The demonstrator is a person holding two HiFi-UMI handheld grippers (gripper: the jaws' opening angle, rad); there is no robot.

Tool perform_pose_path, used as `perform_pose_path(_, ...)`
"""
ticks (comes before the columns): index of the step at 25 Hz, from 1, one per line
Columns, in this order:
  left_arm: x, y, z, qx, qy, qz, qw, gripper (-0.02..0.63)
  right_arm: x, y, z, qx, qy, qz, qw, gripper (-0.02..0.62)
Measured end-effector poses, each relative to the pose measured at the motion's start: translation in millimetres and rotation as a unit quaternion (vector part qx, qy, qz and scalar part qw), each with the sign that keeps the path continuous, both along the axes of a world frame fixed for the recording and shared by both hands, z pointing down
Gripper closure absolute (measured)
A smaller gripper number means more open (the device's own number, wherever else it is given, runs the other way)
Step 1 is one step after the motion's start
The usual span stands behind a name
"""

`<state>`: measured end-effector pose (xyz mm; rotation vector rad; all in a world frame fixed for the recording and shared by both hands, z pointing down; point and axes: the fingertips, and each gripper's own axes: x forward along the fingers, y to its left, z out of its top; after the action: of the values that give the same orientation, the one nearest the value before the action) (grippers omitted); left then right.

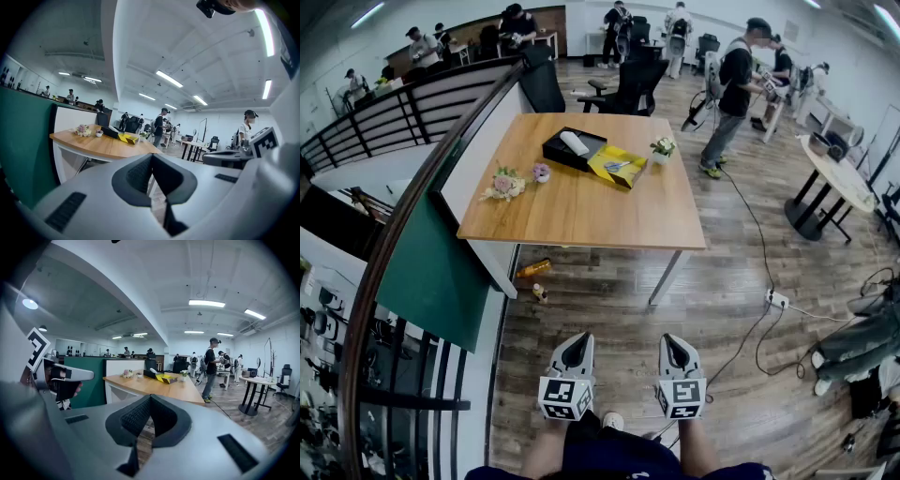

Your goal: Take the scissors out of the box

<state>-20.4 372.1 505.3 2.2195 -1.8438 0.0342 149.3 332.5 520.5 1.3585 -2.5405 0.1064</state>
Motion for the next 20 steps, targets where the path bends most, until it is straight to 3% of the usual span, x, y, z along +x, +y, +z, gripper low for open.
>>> perform_pose_path(8, 11.9, 8.3, -3.6, 0.011, -0.036, 0.023, 0.9991, 0.603, -3.4, 5.3, -3.2, 0.003, -0.002, -0.007, 1.0, 0.586)
perform_pose_path(13, 8.7, 6.9, 1.5, -0.002, -0.007, 0.04, 0.9992, 0.601, -10.7, 9.6, 4.1, -0.007, -0.006, -0.009, 1.0, 0.583)
perform_pose_path(14, 11.3, 6.0, 3.5, -0.006, 0.0, 0.052, 0.9986, 0.589, -10.2, 10.0, 7.0, -0.012, -0.007, -0.008, 1.0, 0.583)
perform_pose_path(15, 14.7, 5.0, 5.4, -0.011, 0.005, 0.067, 0.9977, 0.531, -10.5, 10.4, 10.2, -0.019, -0.01, -0.011, 1.0, 0.569)
perform_pose_path(17, 20.7, 3.6, 8.9, -0.017, 0.007, 0.097, 0.9951, 0.387, -14.3, 11.5, 16.4, -0.035, -0.02, -0.023, 0.999, 0.39)
perform_pose_path(20, 24.6, 3.3, 14.0, -0.024, -0.008, 0.132, 0.9909, 0.291, -18.4, 11.9, 19.1, -0.042, -0.027, -0.03, 0.998, 0.287)
